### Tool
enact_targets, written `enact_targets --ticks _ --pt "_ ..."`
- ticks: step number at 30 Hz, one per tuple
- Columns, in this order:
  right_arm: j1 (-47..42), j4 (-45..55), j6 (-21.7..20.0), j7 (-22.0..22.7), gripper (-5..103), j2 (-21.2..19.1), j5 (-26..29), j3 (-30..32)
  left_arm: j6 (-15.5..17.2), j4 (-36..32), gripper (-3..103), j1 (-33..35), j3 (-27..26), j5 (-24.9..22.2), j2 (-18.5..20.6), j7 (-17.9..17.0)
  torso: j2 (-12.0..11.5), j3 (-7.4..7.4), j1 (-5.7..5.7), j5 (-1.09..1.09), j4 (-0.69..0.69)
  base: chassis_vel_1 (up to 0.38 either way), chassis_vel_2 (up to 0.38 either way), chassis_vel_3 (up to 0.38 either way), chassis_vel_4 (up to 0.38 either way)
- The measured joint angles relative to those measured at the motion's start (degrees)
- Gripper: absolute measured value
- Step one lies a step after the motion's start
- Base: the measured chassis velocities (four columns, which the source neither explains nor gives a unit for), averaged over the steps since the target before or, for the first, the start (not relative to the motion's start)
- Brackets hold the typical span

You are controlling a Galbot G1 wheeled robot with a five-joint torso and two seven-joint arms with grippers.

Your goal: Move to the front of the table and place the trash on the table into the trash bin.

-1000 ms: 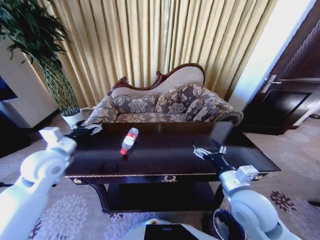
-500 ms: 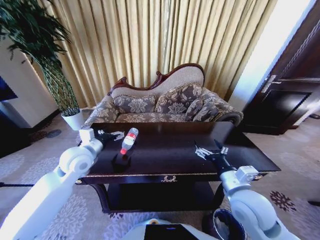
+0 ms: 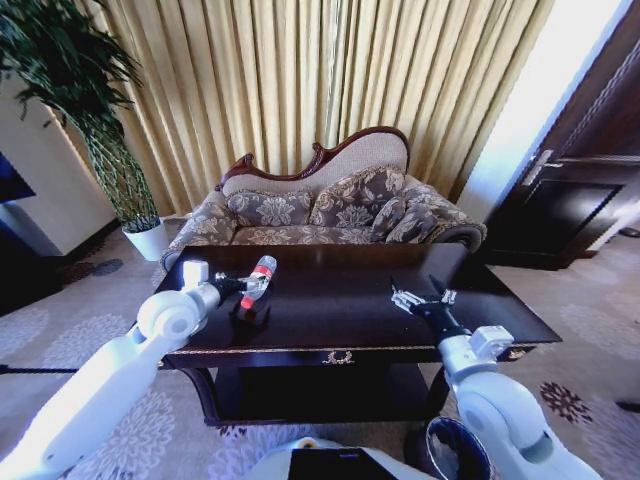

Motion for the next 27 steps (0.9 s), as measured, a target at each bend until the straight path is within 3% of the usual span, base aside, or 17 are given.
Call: enact_targets --ticks 6,27 --pt "0.2 0.1 0.0 0.0 100 -0.1 0.8 0.3 0.0 0.3 100 -2.1 3.4 -0.8 -1.2 -1.9 0.0 0.00 0.00 0.00 0.00 0.000 0.000 0.000 0.000" --pt "1.8 -0.6 0.0 0.1 100 -0.9 2.9 -0.3 0.0 0.4 100 1.3 1.0 -0.5 -1.9 -3.2 0.0 0.00 0.00 0.00 0.00 0.000 0.000 0.000 0.000"
